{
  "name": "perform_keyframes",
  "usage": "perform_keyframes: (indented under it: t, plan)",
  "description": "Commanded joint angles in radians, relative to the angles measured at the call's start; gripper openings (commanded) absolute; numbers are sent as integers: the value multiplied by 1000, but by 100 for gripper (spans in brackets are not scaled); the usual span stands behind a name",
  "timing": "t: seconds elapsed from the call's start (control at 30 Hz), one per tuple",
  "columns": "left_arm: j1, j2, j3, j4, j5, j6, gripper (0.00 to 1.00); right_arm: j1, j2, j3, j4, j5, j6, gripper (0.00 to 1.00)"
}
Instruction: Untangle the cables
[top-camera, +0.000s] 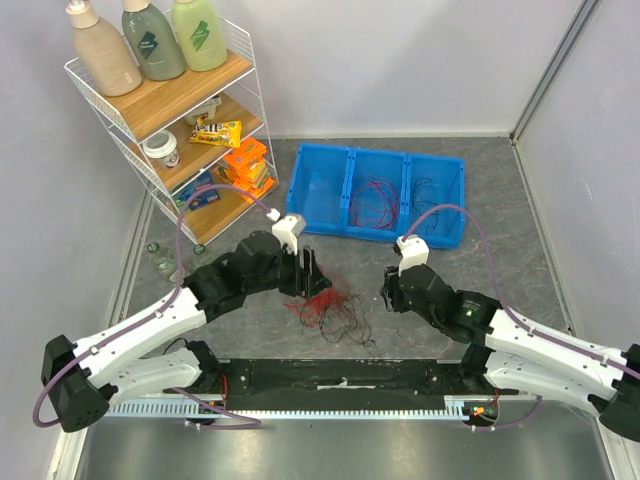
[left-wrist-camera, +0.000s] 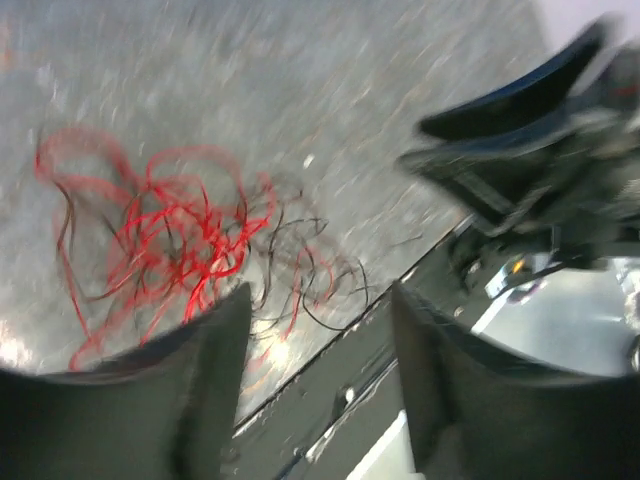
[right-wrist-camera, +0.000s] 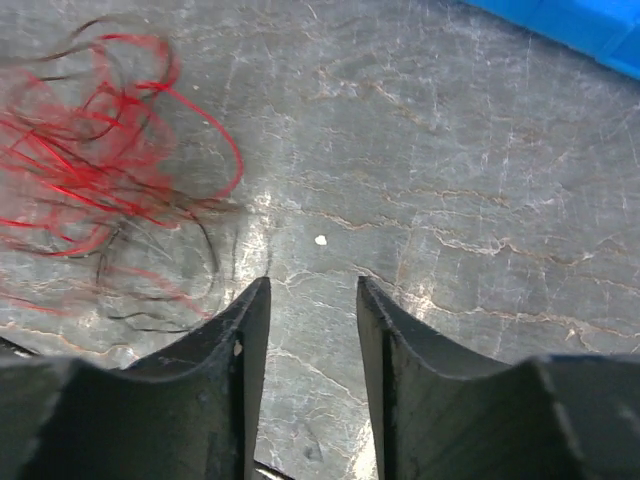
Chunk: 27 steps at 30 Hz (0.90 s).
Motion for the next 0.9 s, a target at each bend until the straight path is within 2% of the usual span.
perform_keyframes:
  t: [0.0,0.03,0.13,0.27,0.33,0.43,0.53,0.63,0.7,0.73,0.77,0.87]
  plan:
    - [3,-34,-71,-26,-33,-11,86,4,-68,32,46,-22,-47,51]
    - [3,-63,-94,-27,-59,-19,92,2,-66,19,68,-42,-52,54]
    - [2,-135,-164,-46,-141,-37,93,2,-8,-18,204,-209,-67,58]
    - [3,-108,-224,-97,-231,-57,86,2,136,-68,486,-447,-9,57]
    - [2,-64,-238,-99,-254,-83,82,2,220,-77,592,-494,31,56]
    - [5,-8,-258,-106,-268,-148,78,2,358,-42,628,-544,54,51]
    - [2,-11,-306,-70,-254,-217,85,5,420,-56,661,-567,76,48]
    - [5,-46,-361,11,-241,-280,84,5,409,-114,704,-541,105,48]
    - [8,-47,-378,58,-237,-289,75,7,408,-140,709,-525,116,48]
    - [8,-40,-379,71,-242,-288,65,7,408,-151,708,-519,119,48]
    - [8,-31,-375,87,-250,-280,60,8,408,-162,706,-515,122,48]
    - [12,18,-349,127,-262,-248,53,7,408,-183,706,-502,123,48]
